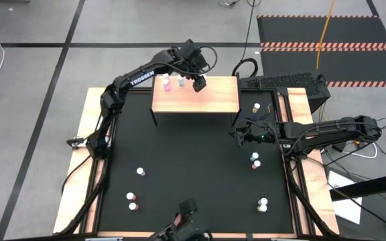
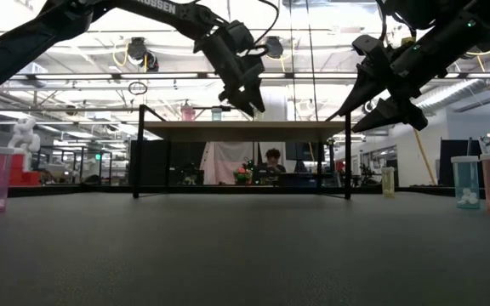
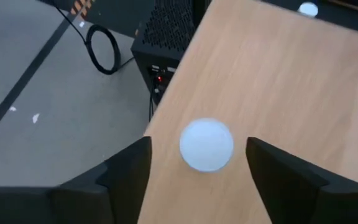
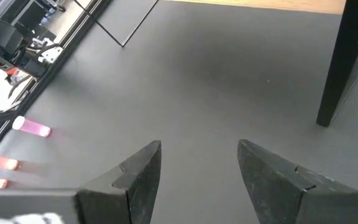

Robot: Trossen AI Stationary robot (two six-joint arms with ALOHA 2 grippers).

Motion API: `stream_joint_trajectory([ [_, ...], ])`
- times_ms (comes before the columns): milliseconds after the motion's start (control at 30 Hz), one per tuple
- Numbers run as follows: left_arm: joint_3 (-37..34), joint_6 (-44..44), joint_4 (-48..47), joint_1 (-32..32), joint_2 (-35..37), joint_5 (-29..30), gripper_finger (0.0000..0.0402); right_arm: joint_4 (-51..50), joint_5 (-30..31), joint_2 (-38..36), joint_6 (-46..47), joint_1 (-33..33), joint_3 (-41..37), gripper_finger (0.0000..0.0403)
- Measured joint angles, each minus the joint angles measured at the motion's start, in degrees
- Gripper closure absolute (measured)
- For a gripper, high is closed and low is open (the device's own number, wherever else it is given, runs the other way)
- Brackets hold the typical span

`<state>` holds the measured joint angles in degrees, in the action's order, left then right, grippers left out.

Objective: Pick and place medicine bottles onto shelf by color
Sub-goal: Put the top blue pill bottle on the shelf aligned with the other blue pill bottle

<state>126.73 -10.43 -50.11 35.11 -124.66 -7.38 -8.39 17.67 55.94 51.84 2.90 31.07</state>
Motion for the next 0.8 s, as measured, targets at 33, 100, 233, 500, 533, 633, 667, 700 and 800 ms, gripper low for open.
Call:
stream_joint_trajectory([
  [33,0.6,-0.1,0.0,0.0,0.0,0.0,0.0128,0.0,0.0,0.0,0.0,0.0,0.0,0.0195],
  [100,2.2,-0.5,-0.2,0.0,0.0,0.0,0.0120,0.0,0.0,0.0,0.0,0.0,0.0,0.0195],
  [233,5.4,-1.3,-0.9,-0.1,0.2,0.0,0.0112,0.0,0.0,0.0,0.0,0.0,0.0,0.0195],
  [500,7.9,-5.0,-6.9,-0.1,3.0,1.9,0.0110,-0.1,0.0,0.0,0.0,0.0,0.0,0.0195],
  [533,7.9,-5.3,-7.4,0.0,3.7,2.6,0.0110,-0.1,0.0,0.0,-0.1,0.0,0.0,0.0195],
  [633,7.9,-6.1,-8.2,0.1,5.3,4.7,0.0110,-0.3,0.0,0.0,-0.7,0.2,0.0,0.0195],
  [667,7.9,-6.1,-8.4,0.3,5.8,4.9,0.0110,-0.3,0.0,0.0,-1.0,0.3,0.0,0.0195],
  [700,7.8,-6.1,-8.7,0.5,6.3,4.9,0.0110,-0.3,0.0,0.0,-1.1,0.5,0.0,0.0195],
  [800,7.8,-5.8,-8.6,0.6,7.7,5.0,0.0110,-0.2,-0.2,0.0,-1.5,1.0,0.0,0.0195],
])
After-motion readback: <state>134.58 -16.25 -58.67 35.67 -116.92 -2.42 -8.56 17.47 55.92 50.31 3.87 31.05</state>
